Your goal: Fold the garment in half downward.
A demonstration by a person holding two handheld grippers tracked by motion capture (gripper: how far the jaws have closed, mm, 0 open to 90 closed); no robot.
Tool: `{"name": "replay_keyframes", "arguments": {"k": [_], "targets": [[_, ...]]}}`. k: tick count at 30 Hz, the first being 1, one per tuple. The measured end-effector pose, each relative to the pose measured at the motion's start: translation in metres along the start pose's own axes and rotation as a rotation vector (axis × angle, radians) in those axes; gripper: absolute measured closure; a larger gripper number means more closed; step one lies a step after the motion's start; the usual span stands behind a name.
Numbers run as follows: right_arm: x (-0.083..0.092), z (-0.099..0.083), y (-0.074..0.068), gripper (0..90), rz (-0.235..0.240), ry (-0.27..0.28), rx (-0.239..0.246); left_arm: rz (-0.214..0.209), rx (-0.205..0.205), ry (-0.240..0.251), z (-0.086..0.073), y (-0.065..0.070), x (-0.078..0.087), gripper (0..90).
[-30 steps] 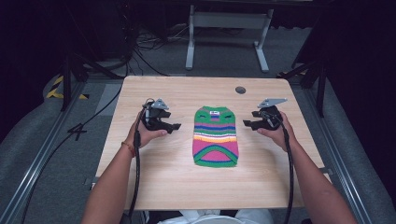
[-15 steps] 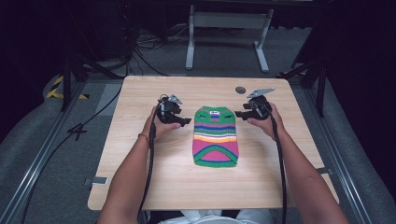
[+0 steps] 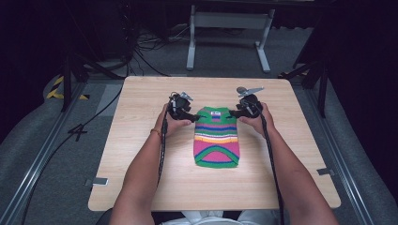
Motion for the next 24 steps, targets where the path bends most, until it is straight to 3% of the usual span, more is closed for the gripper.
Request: {"name": "replay_keyframes", "arguments": {"k": [10, 11, 18, 22, 24], "targets": [[-0.015, -0.005, 0.004, 52.0, -0.005, -0.029, -0.028, 0.002, 0.028, -0.010, 0.013, 0.000, -0.014, 46.3], [-0.016, -0.006, 0.005, 52.0, -0.009, -0.033, -0.032, -0.012, 0.032, -0.006, 0.015, 0.000, -0.016, 47.7], [-0.023, -0.009, 0.008, 54.6, 0.008, -0.032, -0.076, 0.019, 0.036, -0.045, 0.018, -0.002, -0.026, 50.8], [-0.025, -0.009, 0.007, 57.5, 0.009, -0.035, -0.068, 0.024, 0.047, -0.046, 0.016, -0.005, -0.028, 51.0], [-0.025, -0.008, 0.003, 64.1, 0.015, -0.035, -0.051, 0.030, 0.039, -0.050, 0.016, -0.004, -0.028, 52.4]]}}
Point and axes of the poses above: each handheld gripper's, and its own axes: x roughly backward along the jaws, z roughly out of its top, y roughly to its right, the point moved 6 cm from there along -x, roughly forward along the jaws, and after that the axes turned 3 degrees about -y, right-handed, at the moved point
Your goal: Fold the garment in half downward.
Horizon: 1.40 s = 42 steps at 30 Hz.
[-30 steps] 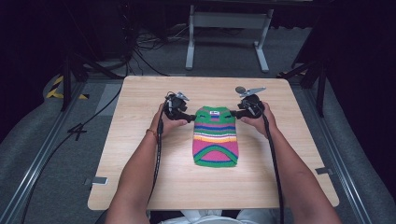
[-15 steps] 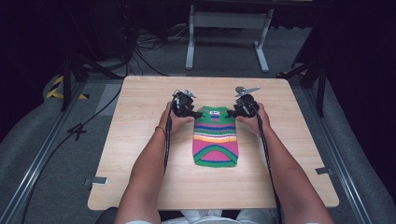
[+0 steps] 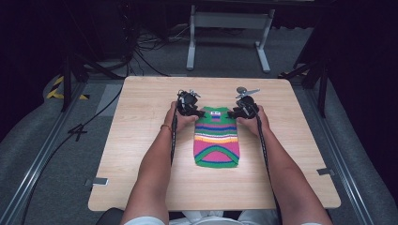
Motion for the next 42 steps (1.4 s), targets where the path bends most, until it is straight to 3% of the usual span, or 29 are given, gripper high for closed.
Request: {"name": "replay_keyframes", "arguments": {"k": [8, 13, 15, 20, 22, 29, 31, 42], "targets": [[-0.001, 0.000, -0.004, 79.6, 0.041, 0.002, 0.004, -0.014, -0.014, -0.007, 0.001, 0.006, 0.000, 73.5], [0.001, 0.001, -0.006, 84.3, 0.027, 0.005, 0.025, 0.032, -0.055, -0.021, 0.003, 0.010, -0.001, 81.6], [0.002, 0.002, -0.007, 84.5, 0.028, 0.011, 0.021, 0.050, -0.069, -0.027, 0.005, 0.012, 0.001, 82.0], [0.009, 0.007, -0.010, 84.6, 0.040, 0.046, 0.043, 0.065, -0.082, 0.015, 0.009, 0.015, 0.008, 82.3], [0.015, 0.010, -0.012, 84.5, 0.047, 0.068, 0.055, 0.098, -0.119, 0.026, 0.010, 0.017, 0.013, 82.4], [0.036, 0.015, -0.023, 84.5, 0.082, 0.135, 0.107, 0.091, -0.186, 0.078, 0.014, 0.028, 0.034, 82.4], [0.043, 0.015, -0.027, 84.5, 0.089, 0.149, 0.124, 0.085, -0.221, 0.086, 0.014, 0.032, 0.041, 82.2], [0.071, 0.003, -0.037, 84.6, 0.133, 0.215, 0.197, 0.073, -0.352, 0.111, -0.002, 0.049, 0.070, 82.1]]}}
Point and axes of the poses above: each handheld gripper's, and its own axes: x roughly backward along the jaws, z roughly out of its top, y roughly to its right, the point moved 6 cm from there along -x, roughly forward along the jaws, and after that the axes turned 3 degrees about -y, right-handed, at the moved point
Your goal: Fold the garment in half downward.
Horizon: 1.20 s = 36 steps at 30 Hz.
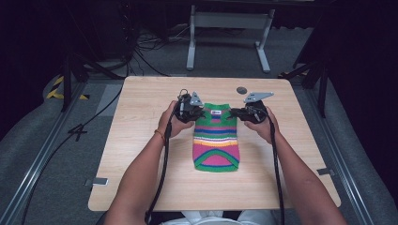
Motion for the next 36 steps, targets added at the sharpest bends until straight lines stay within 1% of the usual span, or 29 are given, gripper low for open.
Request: {"name": "replay_keyframes", "arguments": {"k": [1, 3, 7, 8, 9, 10, 11, 13, 14, 15, 16, 17, 18, 19, 20, 22, 23, 24, 25, 26, 27, 28, 29, 30, 31, 32, 34, 35, 36], "targets": [[0.001, 0.000, -0.002, 84.6, 0.006, 0.006, 0.007, -0.002, -0.005, 0.001, -0.001, 0.002, 0.002, 82.1], [0.005, 0.000, -0.007, 84.6, 0.027, 0.021, 0.020, -0.005, -0.029, 0.002, -0.002, 0.006, 0.005, 81.9], [0.014, 0.000, -0.020, 84.6, 0.079, 0.048, 0.065, -0.004, -0.070, 0.003, -0.005, 0.014, 0.011, 81.4], [0.016, -0.001, -0.022, 84.6, 0.089, 0.049, 0.075, -0.007, -0.087, 0.000, -0.006, 0.015, 0.013, 81.2], [0.018, -0.002, -0.026, 84.6, 0.105, 0.050, 0.090, -0.008, -0.091, 0.005, -0.007, 0.018, 0.014, 81.2], [0.019, -0.003, -0.029, 84.6, 0.116, 0.049, 0.108, -0.007, -0.112, -0.001, -0.008, 0.020, 0.015, 81.2], [0.021, -0.004, -0.032, 84.6, 0.125, 0.048, 0.118, -0.013, -0.123, -0.004, -0.009, 0.022, 0.016, 81.1], [0.024, -0.006, -0.036, 84.6, 0.143, 0.043, 0.130, -0.011, -0.138, -0.014, -0.011, 0.025, 0.017, 81.1], [0.024, -0.007, -0.037, 84.6, 0.141, 0.042, 0.136, -0.003, -0.137, -0.025, -0.012, 0.025, 0.017, 81.2], [0.024, -0.007, -0.038, 84.7, 0.134, 0.037, 0.143, 0.004, -0.147, -0.031, -0.012, 0.023, 0.016, 81.2], [0.023, -0.007, -0.037, 84.8, 0.123, 0.030, 0.145, 0.015, -0.137, -0.037, -0.010, 0.020, 0.014, 81.3], [0.021, -0.005, -0.034, 84.8, 0.100, 0.014, 0.148, 0.023, -0.134, -0.040, -0.007, 0.017, 0.014, 81.5], [0.020, -0.003, -0.031, 84.8, 0.074, 0.014, 0.153, 0.031, -0.130, -0.043, -0.004, 0.013, 0.013, 81.6], [0.019, -0.001, -0.029, 84.8, 0.071, 0.014, 0.141, 0.043, -0.128, -0.047, -0.001, 0.009, 0.013, 81.5], [0.019, 0.003, -0.026, 84.8, 0.064, 0.023, 0.141, 0.064, -0.120, -0.047, 0.003, 0.005, 0.013, 81.6], [0.018, 0.010, -0.020, 84.8, 0.037, 0.026, 0.137, 0.086, -0.118, -0.047, 0.010, -0.001, 0.015, 81.5], [0.018, 0.012, -0.017, 84.8, 0.029, 0.028, 0.134, 0.110, -0.110, -0.031, 0.016, -0.006, 0.017, 81.5], [0.018, 0.017, -0.014, 84.8, 0.021, 0.038, 0.130, 0.129, -0.092, -0.003, 0.021, -0.009, 0.020, 81.0], [0.020, 0.022, -0.013, 84.7, 0.008, 0.052, 0.137, 0.141, -0.098, 0.020, 0.024, -0.009, 0.025, 80.6], [0.020, 0.022, -0.013, 84.7, 0.008, 0.052, 0.137, 0.141, -0.098, 0.020, 0.024, -0.009, 0.025, 80.4], [0.023, 0.026, -0.014, 84.7, 0.009, 0.074, 0.144, 0.141, -0.115, 0.044, 0.025, -0.006, 0.029, 80.4], [0.027, 0.029, -0.016, 84.7, 0.019, 0.097, 0.150, 0.140, -0.134, 0.057, 0.024, -0.001, 0.032, 80.4], [0.034, 0.028, -0.024, 84.7, 0.045, 0.122, 0.175, 0.142, -0.152, 0.066, 0.022, 0.003, 0.033, 79.8], [0.036, 0.026, -0.028, 84.7, 0.056, 0.127, 0.184, 0.121, -0.181, 0.092, 0.015, 0.012, 0.037, 79.8], [0.036, 0.026, -0.028, 84.7, 0.056, 0.127, 0.184, 0.121, -0.181, 0.092, 0.015, 0.012, 0.037, 79.4], [0.039, 0.023, -0.034, 84.7, 0.072, 0.130, 0.201, 0.108, -0.210, 0.091, 0.009, 0.019, 0.038, 79.4], [0.042, 0.012, -0.047, 84.7, 0.108, 0.120, 0.258, 0.069, -0.229, 0.095, -0.004, 0.031, 0.039, 79.3], [0.043, 0.006, -0.054, 84.7, 0.134, 0.112, 0.275, 0.057, -0.249, 0.083, -0.012, 0.038, 0.039, 79.4], [0.043, -0.001, -0.061, 84.6, 0.151, 0.099, 0.298, 0.047, -0.261, 0.080, -0.017, 0.041, 0.039, 79.5]]}}
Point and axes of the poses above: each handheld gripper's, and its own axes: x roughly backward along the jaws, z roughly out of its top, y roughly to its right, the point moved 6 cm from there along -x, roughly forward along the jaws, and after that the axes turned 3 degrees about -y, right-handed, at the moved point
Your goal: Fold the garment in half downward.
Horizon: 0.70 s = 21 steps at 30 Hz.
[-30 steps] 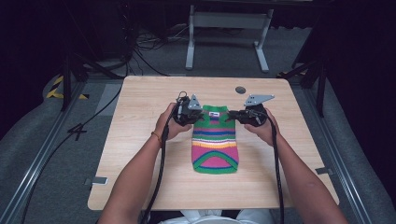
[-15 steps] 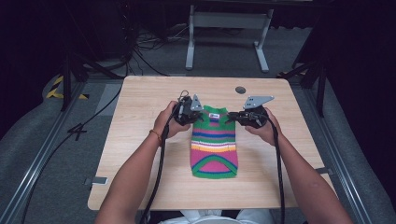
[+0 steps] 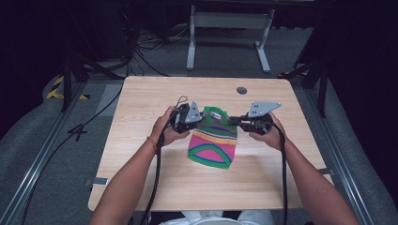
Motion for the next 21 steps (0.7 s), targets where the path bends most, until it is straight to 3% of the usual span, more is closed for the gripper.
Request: {"name": "replay_keyframes", "arguments": {"k": [4, 9, 12, 15, 19, 20, 21], "targets": [[-0.004, -0.015, -0.025, 84.6, 0.064, -0.033, 0.037, -0.062, -0.025, -0.027, -0.019, 0.019, 0.001, 79.4], [-0.009, -0.031, -0.055, 84.5, 0.128, -0.096, 0.086, -0.141, -0.034, -0.043, -0.037, 0.033, 0.001, 79.5], [-0.012, -0.037, -0.065, 84.5, 0.153, -0.123, 0.098, -0.161, -0.090, -0.079, -0.043, 0.042, 0.003, 79.2], [-0.013, -0.042, -0.073, 84.4, 0.176, -0.151, 0.096, -0.196, -0.105, -0.094, -0.046, 0.049, 0.005, 79.6], [-0.013, -0.049, -0.073, 84.2, 0.175, -0.193, 0.103, -0.223, -0.129, -0.133, -0.051, 0.060, 0.006, 80.3], [-0.013, -0.051, -0.073, 83.8, 0.171, -0.203, 0.097, -0.248, -0.156, -0.169, -0.054, 0.066, 0.005, 80.5], [-0.013, -0.054, -0.072, 83.3, 0.167, -0.212, 0.089, -0.241, -0.159, -0.176, -0.056, 0.068, 0.005, 81.4]]}}
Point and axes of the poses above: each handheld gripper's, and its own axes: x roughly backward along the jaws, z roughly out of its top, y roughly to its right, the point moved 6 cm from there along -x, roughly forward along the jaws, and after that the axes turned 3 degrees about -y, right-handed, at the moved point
